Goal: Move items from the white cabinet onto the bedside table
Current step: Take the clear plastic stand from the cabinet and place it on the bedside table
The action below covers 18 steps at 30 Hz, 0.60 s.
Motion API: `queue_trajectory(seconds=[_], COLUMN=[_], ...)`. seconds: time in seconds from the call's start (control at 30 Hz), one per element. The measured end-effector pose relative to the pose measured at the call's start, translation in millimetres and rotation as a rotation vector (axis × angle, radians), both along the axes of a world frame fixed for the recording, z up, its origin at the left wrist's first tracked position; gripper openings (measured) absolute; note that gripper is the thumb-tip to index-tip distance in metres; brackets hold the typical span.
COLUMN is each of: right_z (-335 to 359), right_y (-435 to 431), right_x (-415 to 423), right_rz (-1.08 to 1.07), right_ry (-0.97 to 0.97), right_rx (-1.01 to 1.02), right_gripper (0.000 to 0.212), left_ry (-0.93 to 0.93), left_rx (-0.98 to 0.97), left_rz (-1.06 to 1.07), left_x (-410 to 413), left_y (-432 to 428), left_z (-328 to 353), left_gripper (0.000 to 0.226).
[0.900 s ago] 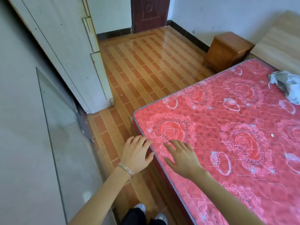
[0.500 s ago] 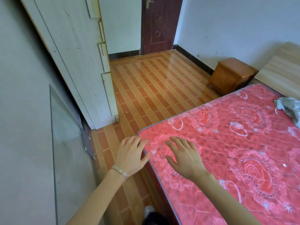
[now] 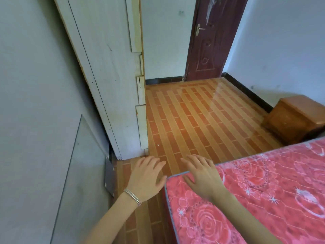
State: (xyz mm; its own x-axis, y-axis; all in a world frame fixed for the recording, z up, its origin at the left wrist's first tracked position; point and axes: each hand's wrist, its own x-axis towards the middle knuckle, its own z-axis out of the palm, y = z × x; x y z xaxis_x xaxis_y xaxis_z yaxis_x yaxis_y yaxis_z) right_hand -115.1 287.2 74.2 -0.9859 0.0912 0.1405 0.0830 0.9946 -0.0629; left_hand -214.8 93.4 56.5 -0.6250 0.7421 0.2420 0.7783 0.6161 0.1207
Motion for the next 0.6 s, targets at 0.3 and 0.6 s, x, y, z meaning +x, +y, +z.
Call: queue_trajectory(seconds=[0.3, 0.6], right_z=[-9.8, -13.5], right_y=[15.3, 24.2], right_x=[-92.5, -231.4], right_rz=[0.069, -0.008], right_ry=[-0.003, -0.02], right_rx=[-0.02, -0.002], right_gripper=[0.046, 0.049], left_ry=[0.003, 0.033], left_rx=[0.005, 0.032], left_rz=[0.069, -0.043], left_x=[-87.5, -228.7], left_y=[5.6, 16.2], left_z=[-7.2, -10.9], left_gripper=[0.046, 0.045])
